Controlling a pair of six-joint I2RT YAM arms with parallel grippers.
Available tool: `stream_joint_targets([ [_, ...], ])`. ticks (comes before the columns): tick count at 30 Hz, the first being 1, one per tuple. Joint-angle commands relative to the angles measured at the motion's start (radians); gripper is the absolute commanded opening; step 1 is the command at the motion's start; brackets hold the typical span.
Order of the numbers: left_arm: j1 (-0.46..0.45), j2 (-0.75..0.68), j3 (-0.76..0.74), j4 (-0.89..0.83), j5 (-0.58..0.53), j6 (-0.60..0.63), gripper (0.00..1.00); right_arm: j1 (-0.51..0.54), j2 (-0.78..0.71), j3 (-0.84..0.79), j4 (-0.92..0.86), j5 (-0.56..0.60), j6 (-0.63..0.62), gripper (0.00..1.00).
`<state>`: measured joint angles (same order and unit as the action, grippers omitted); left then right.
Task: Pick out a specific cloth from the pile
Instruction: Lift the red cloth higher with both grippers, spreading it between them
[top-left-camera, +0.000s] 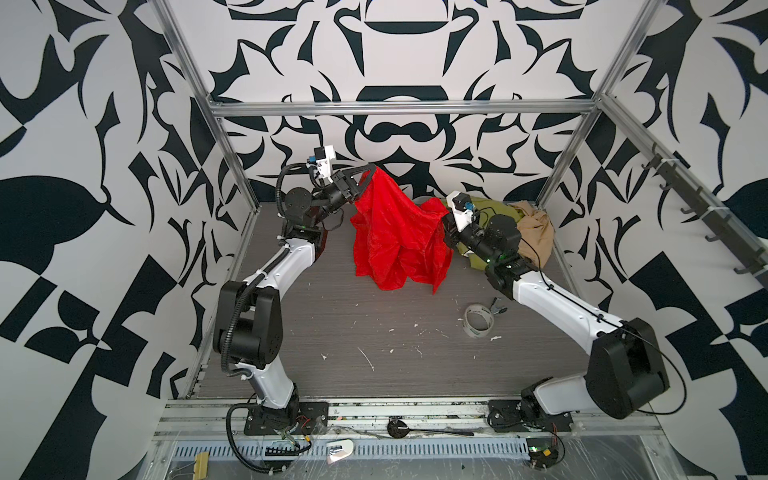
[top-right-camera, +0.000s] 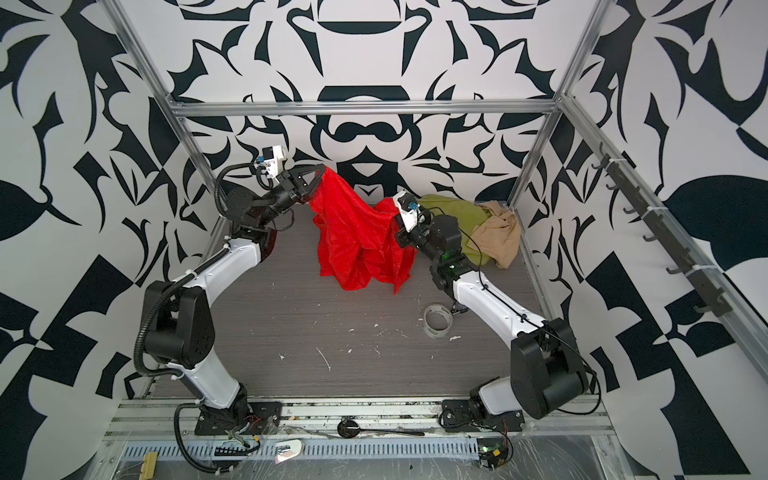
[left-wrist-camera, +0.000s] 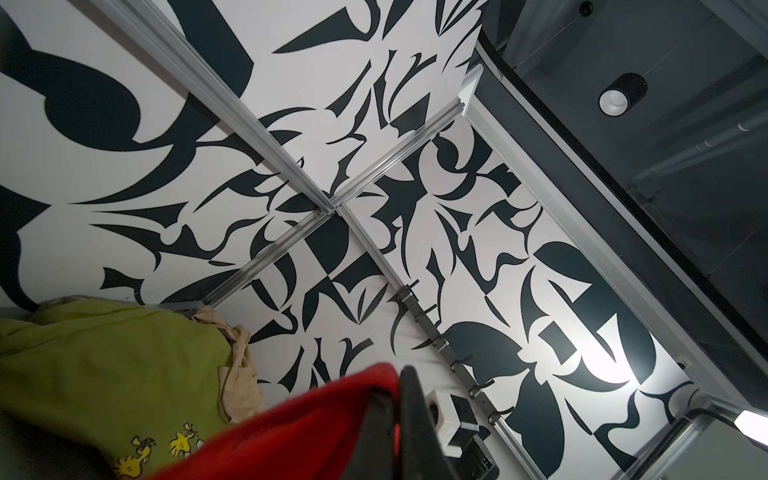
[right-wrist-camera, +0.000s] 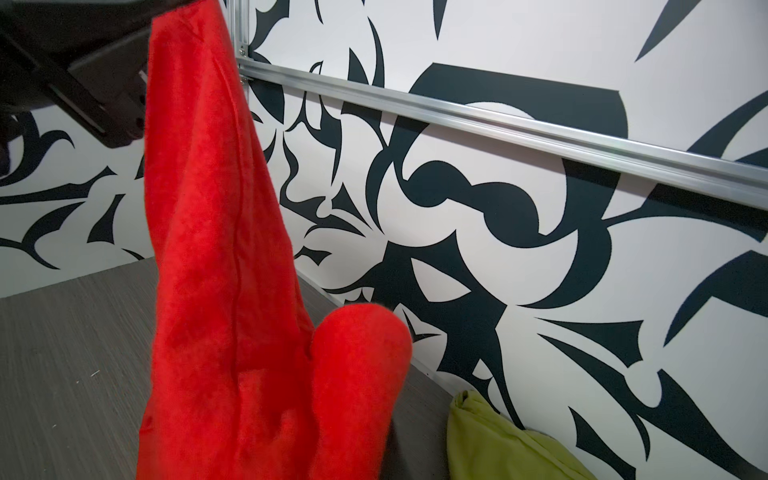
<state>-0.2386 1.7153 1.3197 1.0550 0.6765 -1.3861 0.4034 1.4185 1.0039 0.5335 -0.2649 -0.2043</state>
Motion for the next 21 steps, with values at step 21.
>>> stream_joint_targets([
  [21, 0.032, -0.123, 0.024, -0.056, 0.006, 0.055, 0.0, 0.054, -0.018, 0.261, -0.029, -0.011, -0.057, 0.0],
])
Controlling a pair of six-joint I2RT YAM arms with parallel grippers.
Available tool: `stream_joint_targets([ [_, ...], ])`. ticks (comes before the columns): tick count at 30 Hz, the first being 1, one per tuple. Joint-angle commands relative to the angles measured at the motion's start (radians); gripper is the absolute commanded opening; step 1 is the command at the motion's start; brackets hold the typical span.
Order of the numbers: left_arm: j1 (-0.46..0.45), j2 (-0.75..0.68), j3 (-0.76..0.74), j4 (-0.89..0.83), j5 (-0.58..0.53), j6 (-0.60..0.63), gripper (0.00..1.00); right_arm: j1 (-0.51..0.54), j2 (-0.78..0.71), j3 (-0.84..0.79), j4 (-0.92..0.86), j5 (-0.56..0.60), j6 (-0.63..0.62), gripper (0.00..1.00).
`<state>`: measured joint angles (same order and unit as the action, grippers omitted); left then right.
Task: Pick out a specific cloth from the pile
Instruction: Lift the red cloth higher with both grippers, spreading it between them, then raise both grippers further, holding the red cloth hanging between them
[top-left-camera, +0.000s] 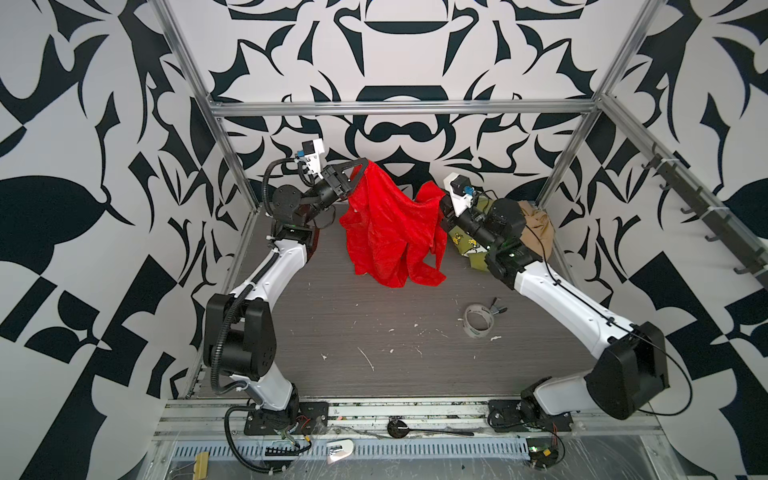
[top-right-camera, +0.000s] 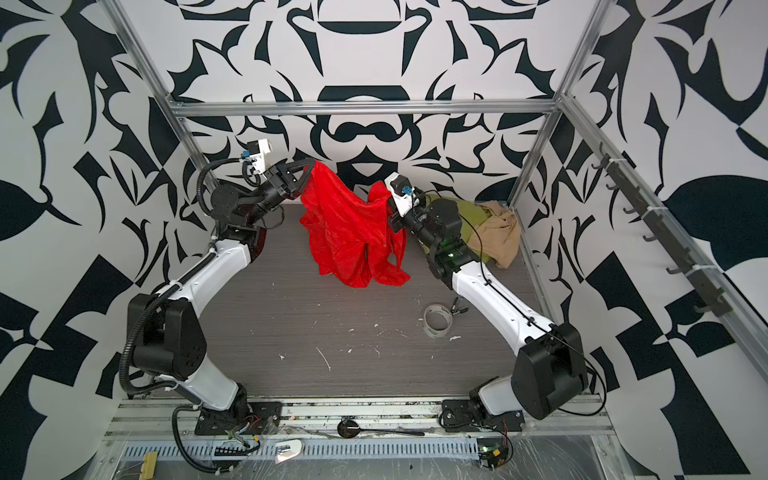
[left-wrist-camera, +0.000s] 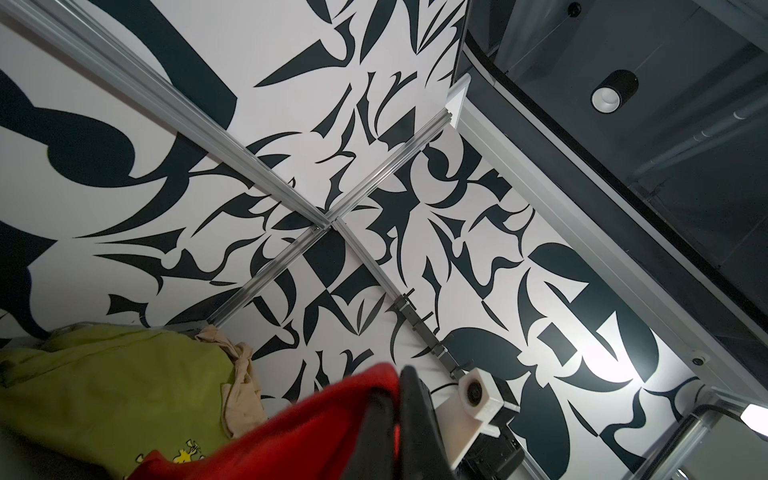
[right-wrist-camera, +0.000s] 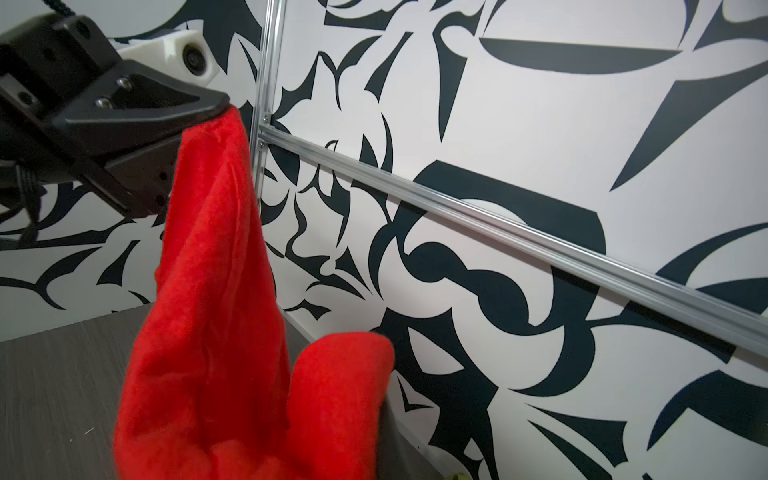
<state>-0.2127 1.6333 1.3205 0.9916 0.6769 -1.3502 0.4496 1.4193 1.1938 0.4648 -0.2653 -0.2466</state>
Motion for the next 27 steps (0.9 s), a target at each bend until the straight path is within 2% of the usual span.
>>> stream_joint_targets([
  [1, 0.006, -0.042, 0.033, 0.001, 0.007, 0.021, 0.0, 0.011, -0.017, 0.084, 0.036, -0.012, -0.016, 0.0],
  [14, 0.0, -0.058, 0.136, -0.047, 0.007, 0.024, 0.0, 0.073, 0.029, 0.283, -0.032, -0.03, -0.072, 0.0],
  [27, -0.021, -0.145, 0.148, -0.111, 0.01, 0.063, 0.0, 0.13, 0.026, 0.395, -0.09, -0.032, -0.121, 0.0],
])
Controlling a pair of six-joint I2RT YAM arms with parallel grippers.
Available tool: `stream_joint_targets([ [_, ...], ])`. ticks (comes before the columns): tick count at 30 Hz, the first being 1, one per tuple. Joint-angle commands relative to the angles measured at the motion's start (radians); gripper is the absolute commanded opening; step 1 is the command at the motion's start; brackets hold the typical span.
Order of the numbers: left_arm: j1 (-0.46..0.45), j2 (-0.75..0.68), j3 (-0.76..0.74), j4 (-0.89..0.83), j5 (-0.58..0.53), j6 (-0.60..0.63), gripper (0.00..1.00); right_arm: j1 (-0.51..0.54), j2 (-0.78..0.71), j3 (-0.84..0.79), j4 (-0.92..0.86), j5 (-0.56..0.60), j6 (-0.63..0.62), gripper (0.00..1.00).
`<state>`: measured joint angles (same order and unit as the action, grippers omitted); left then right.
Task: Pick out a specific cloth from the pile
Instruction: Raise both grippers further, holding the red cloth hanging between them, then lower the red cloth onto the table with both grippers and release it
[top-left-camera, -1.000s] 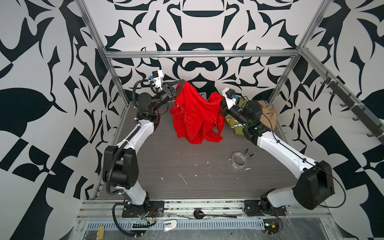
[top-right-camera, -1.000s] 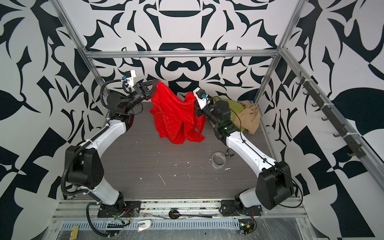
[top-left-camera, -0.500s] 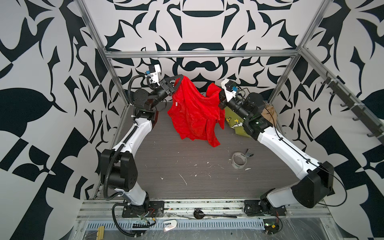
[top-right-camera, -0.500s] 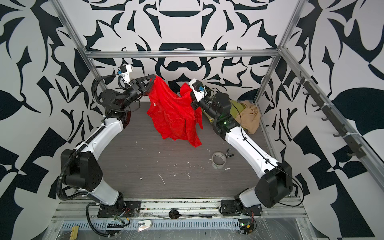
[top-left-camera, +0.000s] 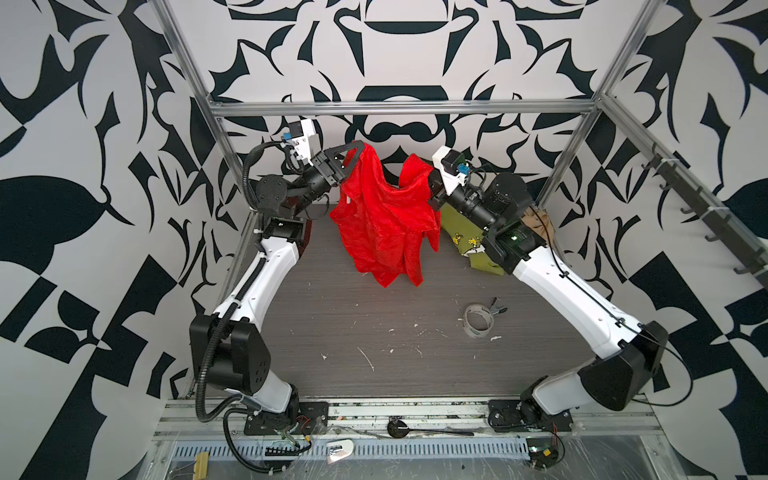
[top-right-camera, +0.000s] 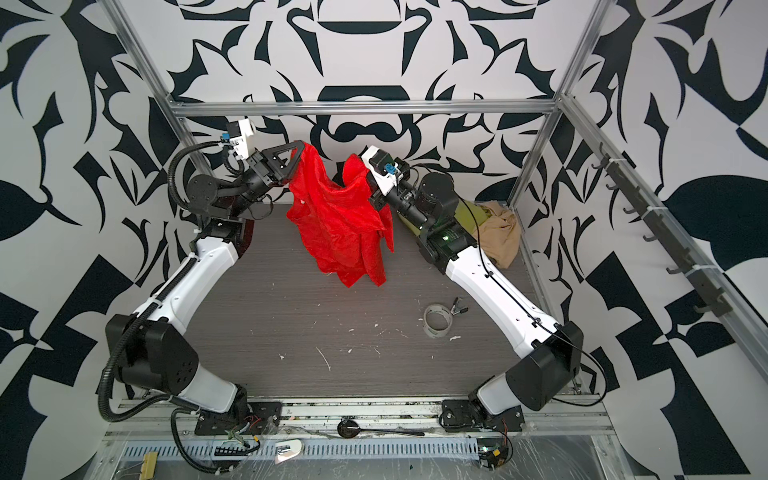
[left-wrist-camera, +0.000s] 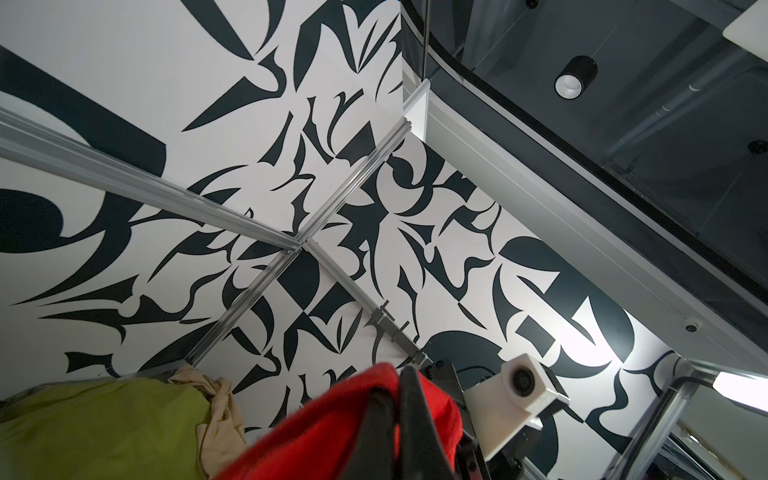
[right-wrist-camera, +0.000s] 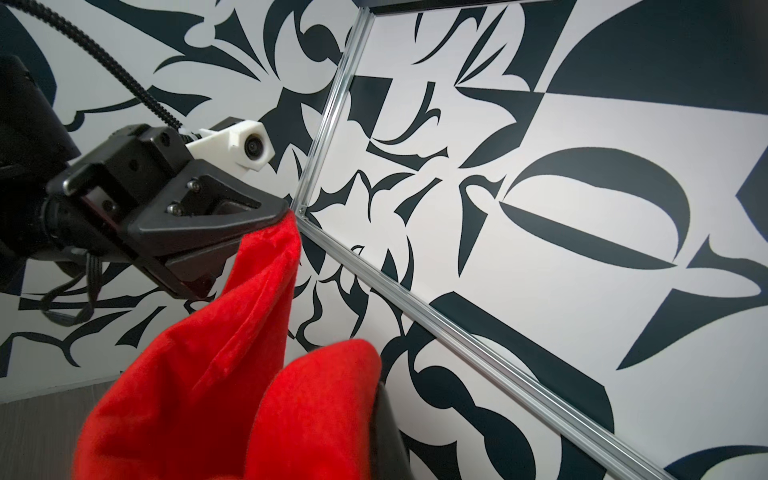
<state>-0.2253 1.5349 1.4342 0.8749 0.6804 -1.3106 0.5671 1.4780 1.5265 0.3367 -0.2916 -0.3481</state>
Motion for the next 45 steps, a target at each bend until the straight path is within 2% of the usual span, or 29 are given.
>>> stream_joint_targets([
  [1, -0.009, -0.052, 0.04, 0.001, 0.007, 0.025, 0.0, 0.016, -0.033, 0.069, 0.034, -0.006, -0.024, 0.0],
  [10, -0.033, -0.089, 0.086, -0.058, 0.008, 0.055, 0.0, 0.04, -0.062, 0.097, 0.008, -0.003, -0.054, 0.0],
  [19, -0.103, -0.13, 0.168, -0.184, 0.002, 0.148, 0.0, 0.091, -0.116, 0.095, -0.003, -0.006, -0.08, 0.0],
  [22, -0.136, -0.143, 0.195, -0.235, -0.007, 0.187, 0.0, 0.11, -0.138, 0.094, -0.013, -0.007, -0.084, 0.0],
  [27, -0.206, -0.18, 0.239, -0.397, -0.038, 0.318, 0.0, 0.145, -0.183, 0.071, -0.012, -0.02, -0.08, 0.0],
  [34, -0.288, -0.195, 0.265, -0.477, -0.082, 0.41, 0.0, 0.181, -0.228, 0.047, -0.011, -0.026, -0.055, 0.0],
  [45, -0.266, -0.137, 0.192, -0.483, -0.143, 0.496, 0.0, 0.177, -0.155, -0.041, 0.059, 0.061, -0.054, 0.0],
])
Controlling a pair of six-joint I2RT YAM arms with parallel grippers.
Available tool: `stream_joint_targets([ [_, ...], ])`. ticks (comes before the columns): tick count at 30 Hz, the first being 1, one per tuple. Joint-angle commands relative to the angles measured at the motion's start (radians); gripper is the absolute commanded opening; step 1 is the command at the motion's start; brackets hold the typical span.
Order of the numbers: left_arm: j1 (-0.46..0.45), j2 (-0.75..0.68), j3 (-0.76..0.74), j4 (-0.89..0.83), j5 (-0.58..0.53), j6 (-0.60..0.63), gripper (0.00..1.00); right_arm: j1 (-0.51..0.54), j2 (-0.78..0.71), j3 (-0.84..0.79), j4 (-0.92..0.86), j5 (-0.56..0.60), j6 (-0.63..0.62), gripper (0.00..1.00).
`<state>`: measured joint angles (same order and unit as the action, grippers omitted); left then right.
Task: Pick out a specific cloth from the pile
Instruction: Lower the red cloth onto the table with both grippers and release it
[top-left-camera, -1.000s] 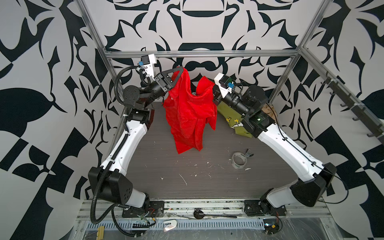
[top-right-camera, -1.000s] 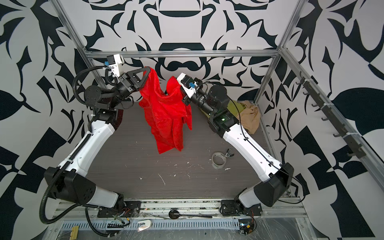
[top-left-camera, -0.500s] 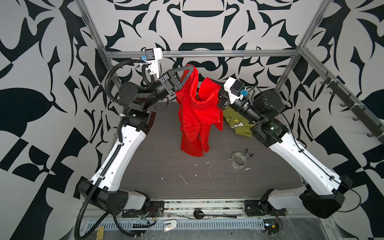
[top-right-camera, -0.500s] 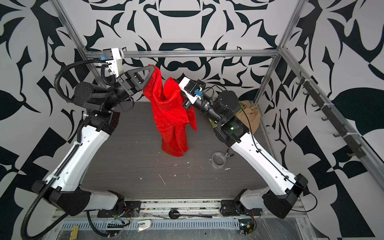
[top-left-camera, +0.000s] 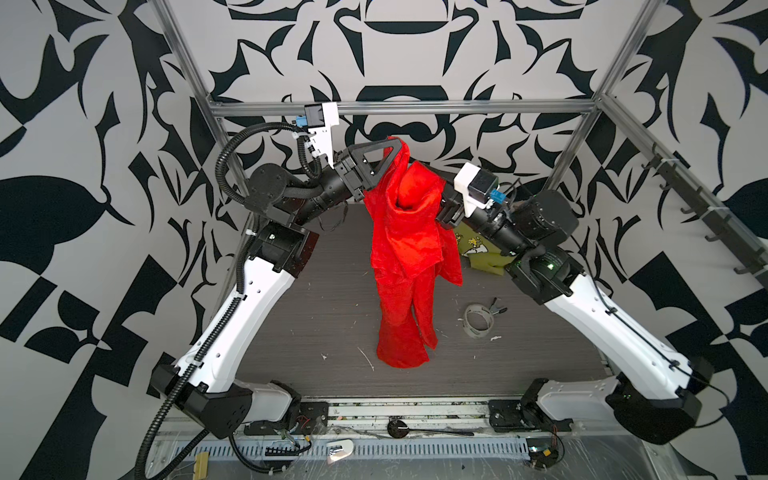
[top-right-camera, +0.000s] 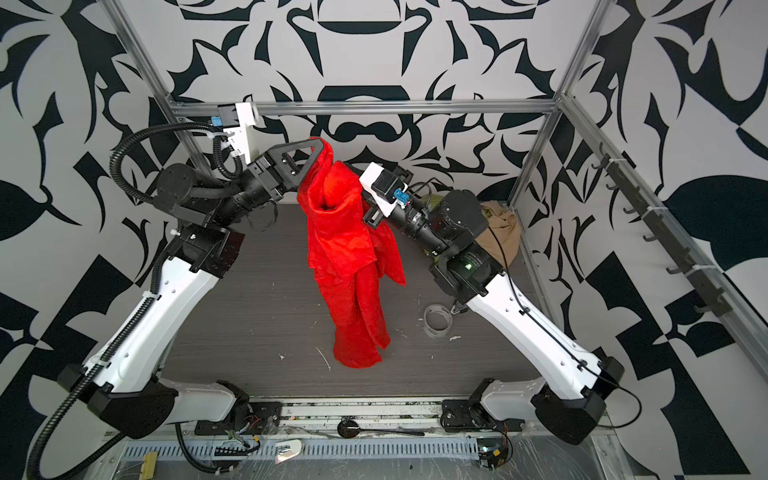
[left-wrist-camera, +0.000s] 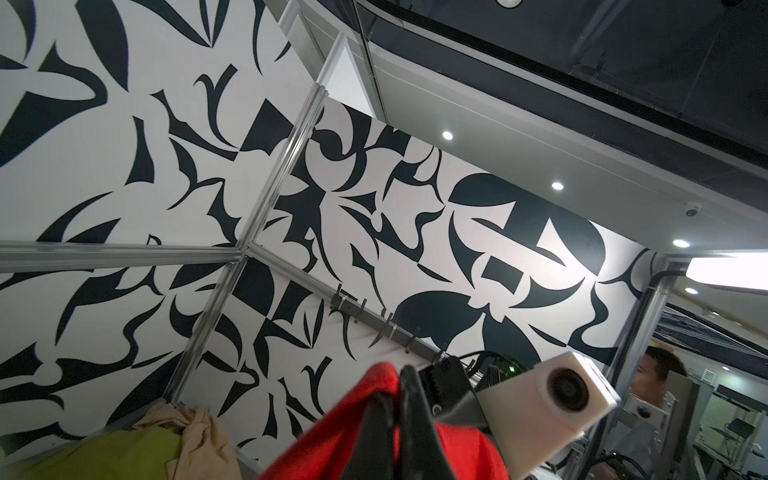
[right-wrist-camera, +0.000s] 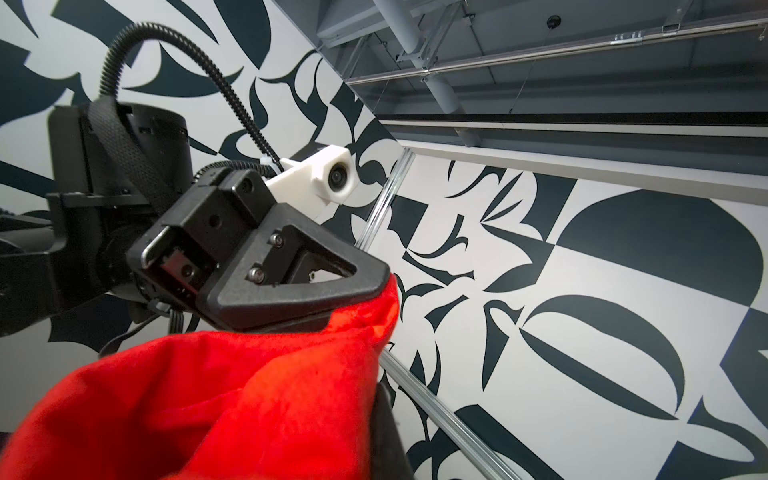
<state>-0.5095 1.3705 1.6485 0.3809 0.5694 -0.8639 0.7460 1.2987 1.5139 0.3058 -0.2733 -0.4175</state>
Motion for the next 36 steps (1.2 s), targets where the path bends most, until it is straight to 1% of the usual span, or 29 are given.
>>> stream_joint_targets([
  [1, 0.033, 0.038, -0.03, 0.017, -0.034, 0.048, 0.0, -0.005, 0.036, -0.042, 0.102, 0.047, 0.023, 0.0],
  [4, 0.092, 0.084, -0.068, 0.059, -0.042, 0.017, 0.0, -0.046, 0.092, -0.073, 0.155, 0.039, 0.078, 0.0],
  [8, 0.17, 0.182, -0.096, 0.15, -0.04, -0.079, 0.0, -0.129, 0.203, -0.07, 0.228, 0.007, 0.191, 0.0],
  [11, 0.207, 0.264, -0.109, 0.251, -0.025, -0.149, 0.0, -0.162, 0.272, -0.063, 0.265, 0.003, 0.236, 0.0],
  [13, 0.223, 0.306, -0.116, 0.283, -0.022, -0.18, 0.0, -0.173, 0.308, -0.056, 0.284, 0.003, 0.249, 0.0],
  [17, 0.242, 0.338, -0.144, 0.308, -0.023, -0.172, 0.0, -0.186, 0.365, -0.049, 0.301, -0.001, 0.274, 0.0],
  [21, 0.255, 0.315, -0.209, 0.309, -0.04, -0.157, 0.0, -0.189, 0.386, -0.088, 0.328, -0.001, 0.31, 0.0],
  [24, 0.263, 0.276, -0.284, 0.312, -0.045, -0.148, 0.0, -0.189, 0.376, -0.152, 0.356, -0.001, 0.348, 0.0],
  [31, 0.291, 0.148, -0.523, 0.311, -0.066, -0.134, 0.0, -0.189, 0.324, -0.332, 0.391, 0.021, 0.399, 0.0],
  [34, 0.308, 0.081, -0.593, 0.272, -0.072, -0.121, 0.0, -0.19, 0.3, -0.4, 0.395, 0.025, 0.42, 0.0],
  [36, 0.31, 0.031, -0.625, 0.22, -0.077, -0.089, 0.0, -0.188, 0.283, -0.436, 0.395, 0.023, 0.437, 0.0],
])
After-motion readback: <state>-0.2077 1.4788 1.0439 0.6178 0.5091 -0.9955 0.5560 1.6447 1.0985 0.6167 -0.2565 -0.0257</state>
